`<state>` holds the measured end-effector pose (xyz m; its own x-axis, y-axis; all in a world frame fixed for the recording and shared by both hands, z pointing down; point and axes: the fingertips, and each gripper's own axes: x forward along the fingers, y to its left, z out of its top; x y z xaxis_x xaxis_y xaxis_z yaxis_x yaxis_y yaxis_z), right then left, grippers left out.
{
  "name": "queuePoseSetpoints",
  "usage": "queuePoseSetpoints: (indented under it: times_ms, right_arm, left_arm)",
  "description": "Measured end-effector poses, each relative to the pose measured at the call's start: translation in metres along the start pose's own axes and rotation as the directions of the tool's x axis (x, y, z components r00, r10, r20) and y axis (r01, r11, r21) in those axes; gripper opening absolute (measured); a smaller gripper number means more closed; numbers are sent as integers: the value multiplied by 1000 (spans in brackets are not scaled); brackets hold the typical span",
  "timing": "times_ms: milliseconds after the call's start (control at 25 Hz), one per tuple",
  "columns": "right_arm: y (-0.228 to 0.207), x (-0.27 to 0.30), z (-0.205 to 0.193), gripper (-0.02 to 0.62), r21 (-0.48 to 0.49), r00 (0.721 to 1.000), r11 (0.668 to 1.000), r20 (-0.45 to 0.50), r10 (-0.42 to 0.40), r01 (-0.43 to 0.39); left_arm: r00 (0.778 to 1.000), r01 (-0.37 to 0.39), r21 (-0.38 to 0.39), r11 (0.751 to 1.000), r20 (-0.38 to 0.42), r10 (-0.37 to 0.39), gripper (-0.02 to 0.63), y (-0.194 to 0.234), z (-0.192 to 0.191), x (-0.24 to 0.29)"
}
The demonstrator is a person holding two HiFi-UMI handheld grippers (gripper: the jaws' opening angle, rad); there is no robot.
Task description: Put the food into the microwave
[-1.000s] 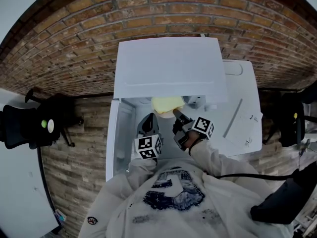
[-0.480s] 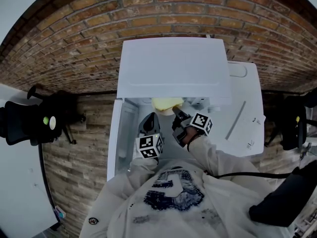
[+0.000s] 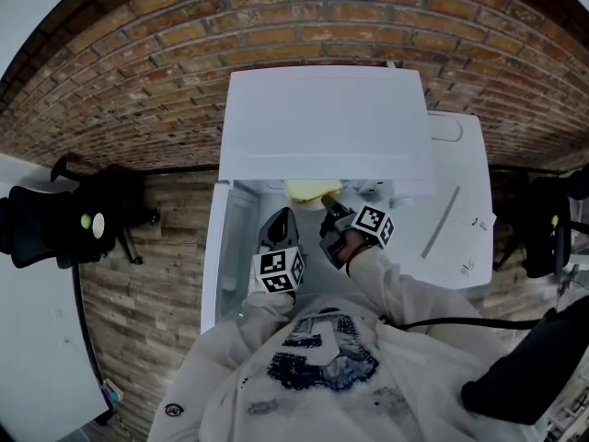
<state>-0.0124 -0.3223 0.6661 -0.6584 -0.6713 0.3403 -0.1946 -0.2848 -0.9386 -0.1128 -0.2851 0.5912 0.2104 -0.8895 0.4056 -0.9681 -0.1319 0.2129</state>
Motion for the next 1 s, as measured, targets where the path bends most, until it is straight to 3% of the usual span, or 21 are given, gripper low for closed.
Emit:
queuePoseSetpoints:
  times_ms: [840,1000]
  right_arm:
    - [-7,14,6,26,25,999,999,20,-44,43]
    - [-8,11,8,60,25,998,998,27,-51,51]
  left_arm:
    - [1000,8,-2,1000,-30,-8,8,2,-8,-3]
    - [999,14,0,1000,-32,-14,8,0,-8,-3]
